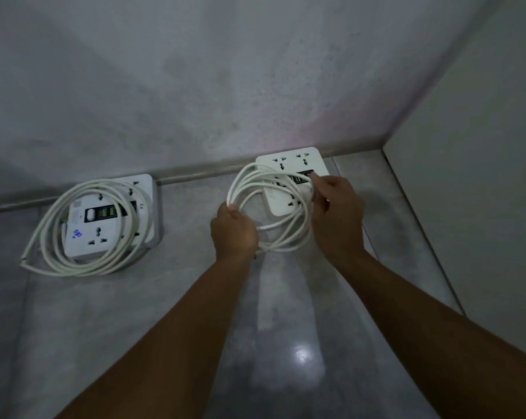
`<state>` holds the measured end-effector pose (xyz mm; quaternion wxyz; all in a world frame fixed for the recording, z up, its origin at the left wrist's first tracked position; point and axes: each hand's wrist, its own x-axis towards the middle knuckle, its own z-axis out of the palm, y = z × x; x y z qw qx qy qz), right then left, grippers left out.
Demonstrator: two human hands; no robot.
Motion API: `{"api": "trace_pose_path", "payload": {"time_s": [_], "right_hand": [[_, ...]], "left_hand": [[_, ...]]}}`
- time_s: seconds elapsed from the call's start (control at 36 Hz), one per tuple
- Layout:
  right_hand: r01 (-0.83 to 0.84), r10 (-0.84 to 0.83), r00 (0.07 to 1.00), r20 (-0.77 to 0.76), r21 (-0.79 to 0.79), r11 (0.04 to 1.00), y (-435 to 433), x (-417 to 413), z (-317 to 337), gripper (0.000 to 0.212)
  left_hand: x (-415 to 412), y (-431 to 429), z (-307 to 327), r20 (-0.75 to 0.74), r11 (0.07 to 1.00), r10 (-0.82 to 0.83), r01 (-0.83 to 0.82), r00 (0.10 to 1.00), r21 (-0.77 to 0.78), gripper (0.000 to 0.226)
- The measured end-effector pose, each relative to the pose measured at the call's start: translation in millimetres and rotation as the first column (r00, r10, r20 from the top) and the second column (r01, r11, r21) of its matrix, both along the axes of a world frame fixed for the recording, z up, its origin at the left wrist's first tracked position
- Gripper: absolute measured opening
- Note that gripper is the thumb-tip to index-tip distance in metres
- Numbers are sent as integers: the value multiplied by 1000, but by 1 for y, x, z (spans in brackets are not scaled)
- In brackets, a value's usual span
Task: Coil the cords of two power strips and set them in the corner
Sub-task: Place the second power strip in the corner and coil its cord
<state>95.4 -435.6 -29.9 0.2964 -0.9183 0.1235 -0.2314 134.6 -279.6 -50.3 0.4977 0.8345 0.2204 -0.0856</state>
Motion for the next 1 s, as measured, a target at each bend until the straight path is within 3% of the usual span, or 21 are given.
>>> {"api": "trace_pose_path", "payload": {"time_s": [0.11, 0.17, 0.25, 0.31, 0.42, 0.53, 0.61, 0.69, 0.78, 1.0], "right_hand": [[-103, 73, 970, -230, -121, 987, 1, 2, -3, 28], [-120, 82, 955, -286, -117, 986, 4, 0, -4, 25], [-138, 90, 929, -360, -112, 984, 10, -8, -12, 43], [-143, 94, 927, -363, -112, 983, 14, -16, -16, 61], [-225, 169, 941, -293, -167, 960, 17, -26, -17, 78], [-387, 294, 895, -334, -256, 886, 18, -25, -20, 95], [-434, 296, 865, -404, -308, 847, 18, -21, -23, 104], [-449, 273, 847, -455, -340, 826, 16, -18, -28, 110], [-448, 254, 842, -476, -354, 821, 18, -15, -32, 112], [-453, 224, 826, -518, -372, 810, 22, -12, -33, 105]], "left_hand": [[1, 1, -7, 76, 998, 21, -24, 997, 51, 35], [2, 2, -8, 40, 996, 55, -58, 998, 73, 32], [3, 8, -9, -16, 992, 42, -40, 999, 121, 31], [3, 14, -9, 1, 991, 0, 0, 1000, 135, 34], [0, 22, -13, 100, 958, -197, 169, 975, 232, 47], [-5, 26, -18, 224, 922, -339, 275, 914, 273, 57], [-7, 27, -21, 232, 877, -430, 343, 872, 337, 58], [-11, 29, -28, 207, 783, -547, 407, 811, 470, 59], [-17, 33, -36, 221, 722, -638, 473, 738, 506, 59], [-13, 41, -40, 111, 620, -717, 556, 689, 553, 64]]}}
